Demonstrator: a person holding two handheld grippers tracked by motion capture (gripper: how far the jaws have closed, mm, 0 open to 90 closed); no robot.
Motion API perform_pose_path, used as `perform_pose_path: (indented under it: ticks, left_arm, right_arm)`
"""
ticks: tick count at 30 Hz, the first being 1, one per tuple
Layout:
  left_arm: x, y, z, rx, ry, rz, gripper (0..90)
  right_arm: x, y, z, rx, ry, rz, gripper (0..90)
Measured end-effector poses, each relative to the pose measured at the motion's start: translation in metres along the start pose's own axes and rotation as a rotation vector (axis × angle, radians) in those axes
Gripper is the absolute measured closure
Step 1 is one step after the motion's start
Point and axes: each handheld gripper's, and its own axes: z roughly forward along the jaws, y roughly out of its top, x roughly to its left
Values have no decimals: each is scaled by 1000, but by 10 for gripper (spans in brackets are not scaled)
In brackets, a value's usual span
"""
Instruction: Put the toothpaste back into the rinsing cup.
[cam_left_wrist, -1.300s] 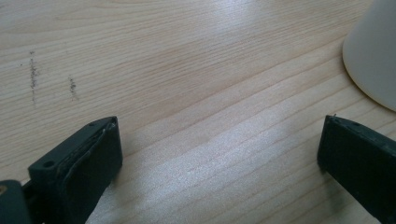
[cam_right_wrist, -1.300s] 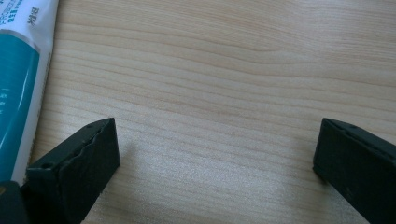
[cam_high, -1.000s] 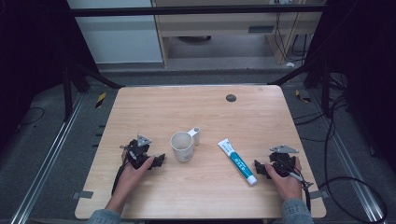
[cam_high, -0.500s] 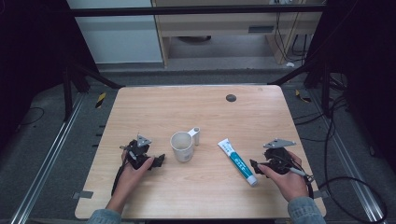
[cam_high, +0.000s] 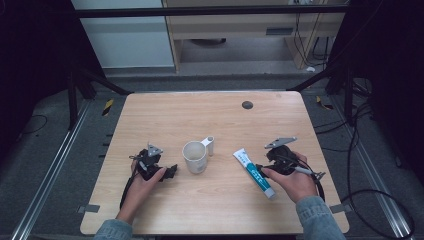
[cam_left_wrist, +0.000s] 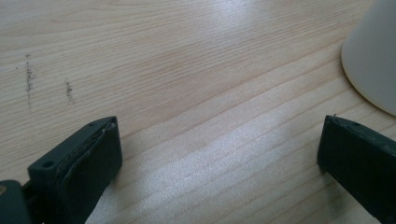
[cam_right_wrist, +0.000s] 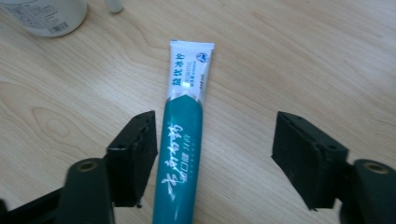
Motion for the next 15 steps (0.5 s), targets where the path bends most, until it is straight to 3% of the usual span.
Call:
perform_pose_path:
  ticks: [3,15]
  left_arm:
    - [1,1,1,4,-2,6,0]
    - [1,2,2,1,-3,7,0]
  right_arm:
    - [4,8,5,32,27,-8,365]
    - [5,22,30,90,34,4,372]
